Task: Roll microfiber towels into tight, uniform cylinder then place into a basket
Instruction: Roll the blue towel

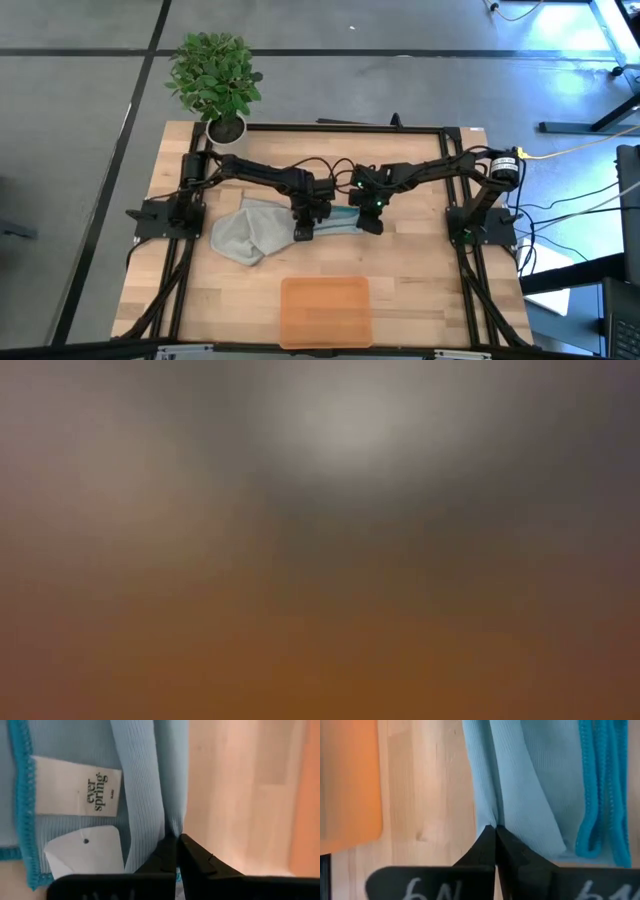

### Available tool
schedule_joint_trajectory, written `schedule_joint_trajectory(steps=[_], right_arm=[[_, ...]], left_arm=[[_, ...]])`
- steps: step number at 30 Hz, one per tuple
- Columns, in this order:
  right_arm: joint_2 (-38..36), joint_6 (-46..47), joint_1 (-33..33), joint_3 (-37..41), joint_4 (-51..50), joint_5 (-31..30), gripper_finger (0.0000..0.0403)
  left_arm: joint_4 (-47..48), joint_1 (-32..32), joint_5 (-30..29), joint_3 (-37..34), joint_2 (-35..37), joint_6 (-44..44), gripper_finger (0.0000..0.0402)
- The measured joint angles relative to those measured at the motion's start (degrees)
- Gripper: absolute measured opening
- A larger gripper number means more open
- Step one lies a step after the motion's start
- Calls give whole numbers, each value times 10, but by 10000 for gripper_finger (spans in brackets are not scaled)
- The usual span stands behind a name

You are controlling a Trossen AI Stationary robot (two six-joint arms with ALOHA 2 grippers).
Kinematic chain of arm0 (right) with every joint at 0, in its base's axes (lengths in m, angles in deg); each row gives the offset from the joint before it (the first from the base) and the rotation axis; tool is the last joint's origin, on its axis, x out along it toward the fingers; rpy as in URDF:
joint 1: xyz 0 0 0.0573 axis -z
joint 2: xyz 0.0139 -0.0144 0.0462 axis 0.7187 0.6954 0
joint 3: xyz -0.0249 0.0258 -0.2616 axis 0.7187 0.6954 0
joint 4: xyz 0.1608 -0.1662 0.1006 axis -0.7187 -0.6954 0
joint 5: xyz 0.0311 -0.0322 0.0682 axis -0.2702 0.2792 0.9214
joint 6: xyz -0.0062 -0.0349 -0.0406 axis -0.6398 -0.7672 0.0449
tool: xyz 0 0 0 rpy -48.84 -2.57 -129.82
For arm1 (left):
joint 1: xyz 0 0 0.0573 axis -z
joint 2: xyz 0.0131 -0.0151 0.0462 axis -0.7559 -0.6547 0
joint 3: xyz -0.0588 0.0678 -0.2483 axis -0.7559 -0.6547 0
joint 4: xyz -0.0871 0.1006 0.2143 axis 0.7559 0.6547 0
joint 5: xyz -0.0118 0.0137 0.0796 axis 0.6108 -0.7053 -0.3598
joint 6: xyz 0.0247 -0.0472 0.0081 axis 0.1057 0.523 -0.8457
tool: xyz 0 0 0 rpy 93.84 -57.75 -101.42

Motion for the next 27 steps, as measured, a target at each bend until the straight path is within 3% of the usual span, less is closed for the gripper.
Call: schedule_joint_trajectory(steps=[10, 17, 22, 27], right_arm=[[0, 13, 0, 0, 4, -2, 1], [0, 13, 2, 0, 6, -2, 1], [0, 13, 1, 0, 5, -1, 1], [1, 12, 0, 0, 4, -1, 1]], left_arm=[[14, 2, 5, 9, 0, 8, 52], [97, -13, 2, 59, 1, -47, 44], [74, -17, -36, 68, 3, -60, 39], [5, -9, -38, 29, 3, -60, 39]])
